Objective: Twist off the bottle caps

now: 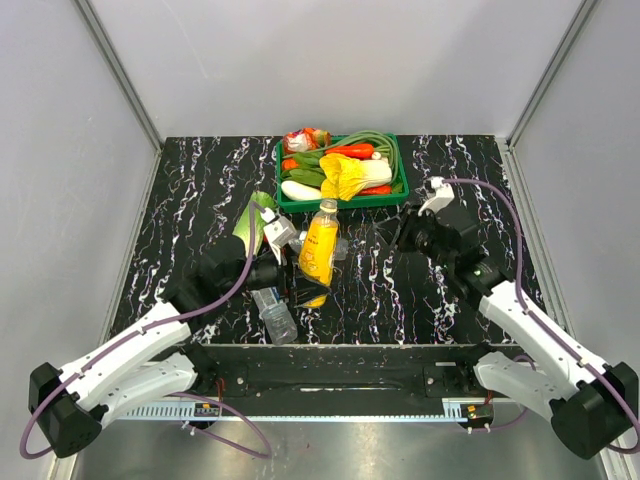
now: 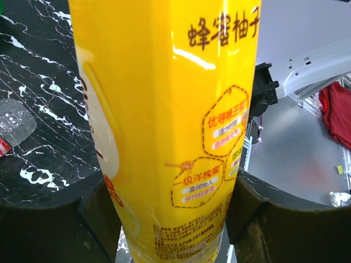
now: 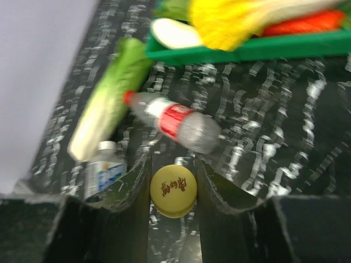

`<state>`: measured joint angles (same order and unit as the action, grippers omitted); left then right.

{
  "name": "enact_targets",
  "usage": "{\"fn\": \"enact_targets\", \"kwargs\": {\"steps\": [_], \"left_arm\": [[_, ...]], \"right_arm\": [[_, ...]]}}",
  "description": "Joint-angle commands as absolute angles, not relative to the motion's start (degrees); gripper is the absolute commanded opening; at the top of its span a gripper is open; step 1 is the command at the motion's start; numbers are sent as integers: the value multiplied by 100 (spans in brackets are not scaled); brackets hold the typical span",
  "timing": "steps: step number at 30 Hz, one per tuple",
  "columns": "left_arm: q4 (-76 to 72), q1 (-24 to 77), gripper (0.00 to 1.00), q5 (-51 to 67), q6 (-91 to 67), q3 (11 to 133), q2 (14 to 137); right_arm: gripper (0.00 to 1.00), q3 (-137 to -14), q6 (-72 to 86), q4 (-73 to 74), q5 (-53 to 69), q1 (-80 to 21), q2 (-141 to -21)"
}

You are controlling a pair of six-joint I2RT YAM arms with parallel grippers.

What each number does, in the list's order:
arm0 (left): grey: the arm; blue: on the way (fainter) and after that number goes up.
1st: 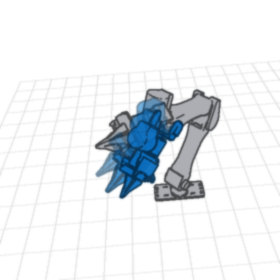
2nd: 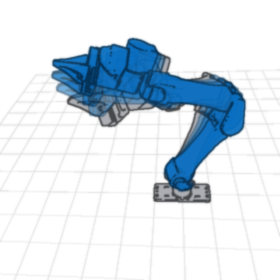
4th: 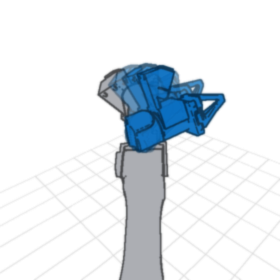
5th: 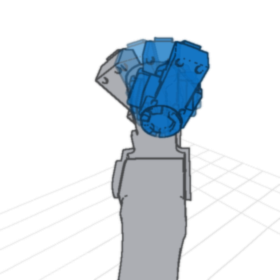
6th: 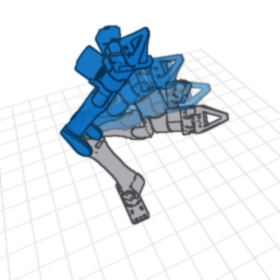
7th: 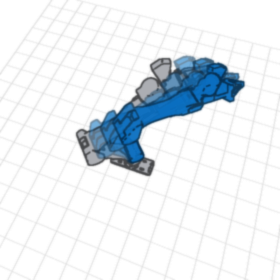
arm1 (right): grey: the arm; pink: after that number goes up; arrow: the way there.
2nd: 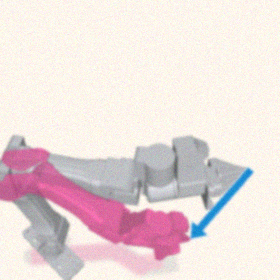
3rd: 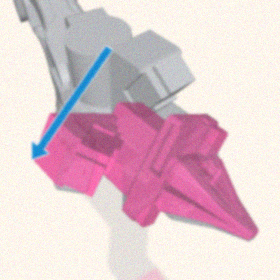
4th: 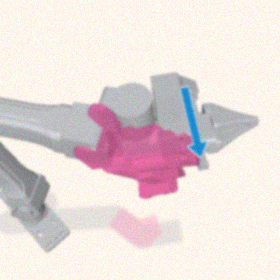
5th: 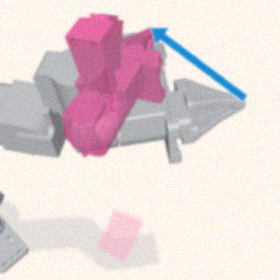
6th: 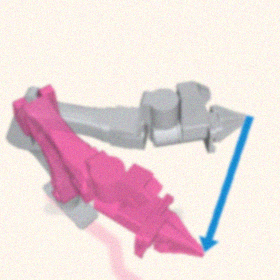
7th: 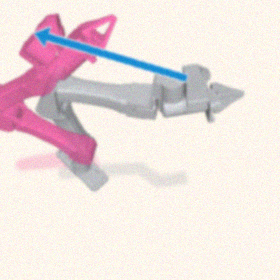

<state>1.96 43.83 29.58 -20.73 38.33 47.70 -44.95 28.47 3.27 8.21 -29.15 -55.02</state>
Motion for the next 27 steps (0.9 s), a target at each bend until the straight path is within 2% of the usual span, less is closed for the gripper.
{"fn": "enact_targets", "kwargs": {"steps": [1, 7, 13, 16, 22, 24, 25, 26, 27], "left_arm": [[-167, 4342, 0, 2856, -2215, 3788, 4658], [-246, 4351, 0, 2935, -2303, 3770, 4614], [-483, 4342, 0, 3032, -2408, 3762, 4474], [-501, 4342, 0, 3059, -2408, 3797, 4500], [-475, 4351, 0, 3076, -2356, 3841, 4570], [-466, 4351, 0, 3076, -2347, 3867, 4588], [-457, 4342, 0, 3076, -2355, 3867, 4597], [-483, 4350, 0, 3128, -2355, 3876, 4614], [-492, 4351, 0, 3164, -2355, 3876, 4623]], "right_arm": [[0, -4210, 2795, 632, -939, -2927, -5607], [0, -4087, 3005, 800, -1319, -2752, -6204], [0, -4061, 3313, 774, -256, -1917, -7022], [0, -4069, 3252, 712, -220, -1863, -7215], [11, -4131, 3173, 712, -351, -1837, -7488], [35, -4122, 3191, 712, -457, -1819, -7523], [57, -4131, 3199, 712, -492, -1819, -7532], [70, -4122, 3199, 721, -527, -1819, -7550], [79, -4113, 3217, 721, -553, -1819, -7541]]}}
